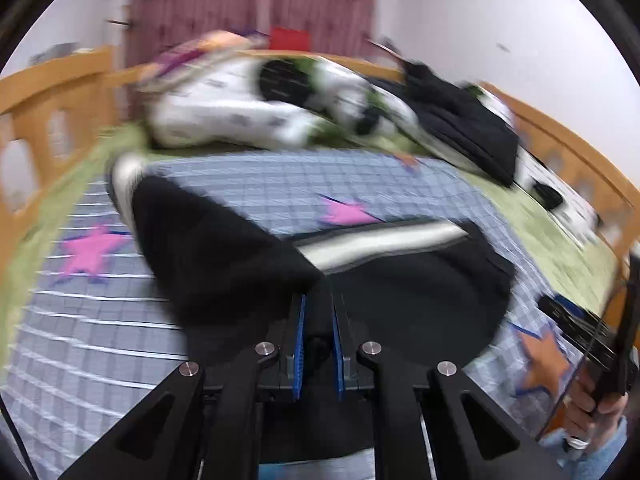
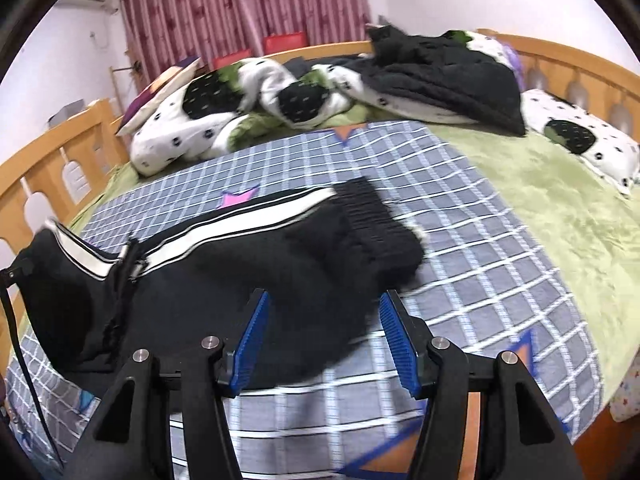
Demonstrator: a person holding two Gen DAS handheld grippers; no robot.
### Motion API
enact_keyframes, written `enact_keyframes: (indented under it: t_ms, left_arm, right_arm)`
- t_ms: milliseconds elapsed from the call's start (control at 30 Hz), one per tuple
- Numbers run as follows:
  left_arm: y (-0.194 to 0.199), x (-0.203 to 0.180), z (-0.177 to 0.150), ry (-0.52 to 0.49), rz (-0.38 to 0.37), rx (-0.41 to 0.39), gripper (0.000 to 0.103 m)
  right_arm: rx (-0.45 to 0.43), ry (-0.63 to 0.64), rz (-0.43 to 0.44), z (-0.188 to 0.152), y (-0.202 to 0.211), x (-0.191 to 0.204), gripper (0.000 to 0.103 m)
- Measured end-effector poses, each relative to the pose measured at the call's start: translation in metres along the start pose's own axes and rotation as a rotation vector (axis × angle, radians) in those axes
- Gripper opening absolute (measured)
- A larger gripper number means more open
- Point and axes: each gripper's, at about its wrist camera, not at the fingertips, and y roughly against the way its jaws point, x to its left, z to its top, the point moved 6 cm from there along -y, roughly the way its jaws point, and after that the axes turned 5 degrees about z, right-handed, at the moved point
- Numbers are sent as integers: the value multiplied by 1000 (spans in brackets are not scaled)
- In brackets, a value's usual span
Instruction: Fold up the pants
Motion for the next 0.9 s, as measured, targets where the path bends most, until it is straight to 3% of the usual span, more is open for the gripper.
enact_keyframes:
  t_ms: [133, 200, 300, 367, 467, 533, 633, 667, 733, 900]
  left_arm:
    - [-41, -62, -29, -59, -56, 78, 11]
    - [-62, -74, -47, -60, -78, 129, 11]
    - [-57, -72, -54, -70, -104, 122, 12]
    - [-37, -61, -53, -82, -135, 91, 16]
    - [-4, -38, -50, -110, -192, 64, 36]
    - [13, -6, -51, -84, -114, 18, 49]
    - [26, 32, -58, -29, -119, -26, 61]
    - [27, 47, -64, 5, -88, -20, 64]
    - [19, 71, -76, 81, -58, 12, 64]
    - [-3, 106, -112, 197, -80, 120, 64]
  right_arm:
    - [-12, -74, 11, -1, 8, -22, 57]
    - [-13, -105, 20, -1, 10, -29, 57]
    - [-5, -123, 30, 0, 9, -31, 57]
    - [3, -113, 47, -1, 7, -24, 57]
    - [27, -76, 97, -4, -1, -7, 57]
    - [59, -53, 151, -8, -9, 12, 57]
    - [122, -52, 267, -15, -25, 44, 57]
    - [153, -55, 323, -19, -33, 60, 57]
    - [196, -42, 383, -26, -43, 83, 57]
    - [303, 0, 438, -53, -77, 132, 57]
